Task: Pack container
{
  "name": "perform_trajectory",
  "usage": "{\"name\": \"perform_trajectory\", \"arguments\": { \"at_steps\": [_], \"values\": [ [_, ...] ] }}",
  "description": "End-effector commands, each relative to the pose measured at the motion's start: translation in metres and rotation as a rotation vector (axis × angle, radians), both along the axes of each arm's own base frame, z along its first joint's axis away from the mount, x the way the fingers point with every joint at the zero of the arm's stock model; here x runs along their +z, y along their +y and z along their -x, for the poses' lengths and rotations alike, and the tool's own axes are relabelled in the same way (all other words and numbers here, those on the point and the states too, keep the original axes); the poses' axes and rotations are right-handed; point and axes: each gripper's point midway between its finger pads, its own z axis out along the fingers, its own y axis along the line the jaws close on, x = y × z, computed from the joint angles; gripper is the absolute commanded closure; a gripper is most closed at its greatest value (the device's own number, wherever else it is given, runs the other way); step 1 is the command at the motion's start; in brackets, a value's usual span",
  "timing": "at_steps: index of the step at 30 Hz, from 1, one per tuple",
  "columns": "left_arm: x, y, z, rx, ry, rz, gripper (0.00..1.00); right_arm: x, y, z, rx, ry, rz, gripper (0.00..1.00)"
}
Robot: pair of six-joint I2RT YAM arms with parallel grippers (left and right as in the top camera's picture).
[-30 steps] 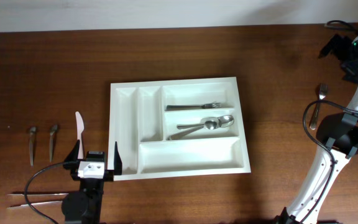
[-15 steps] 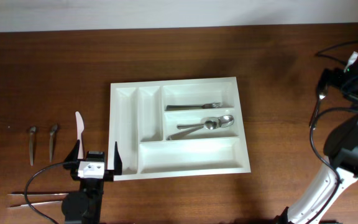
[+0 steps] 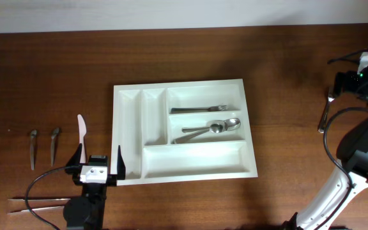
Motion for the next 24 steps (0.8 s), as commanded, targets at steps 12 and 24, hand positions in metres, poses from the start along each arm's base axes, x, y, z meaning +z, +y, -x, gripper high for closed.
{"name": "perform_trajectory", "arguments": {
  "at_steps": [12, 24],
  "values": [
    [-0.001, -0.001, 0.000, -0.006, 0.000, 0.006, 0.01, -0.059, 0.019, -0.015, 0.016, 0.024, -0.163, 0.01],
    [-0.001, -0.001, 0.000, -0.006, 0.000, 0.006, 0.01, -0.095, 0.017, -0.017, 0.012, 0.066, -0.183, 0.01]
  ]
}}
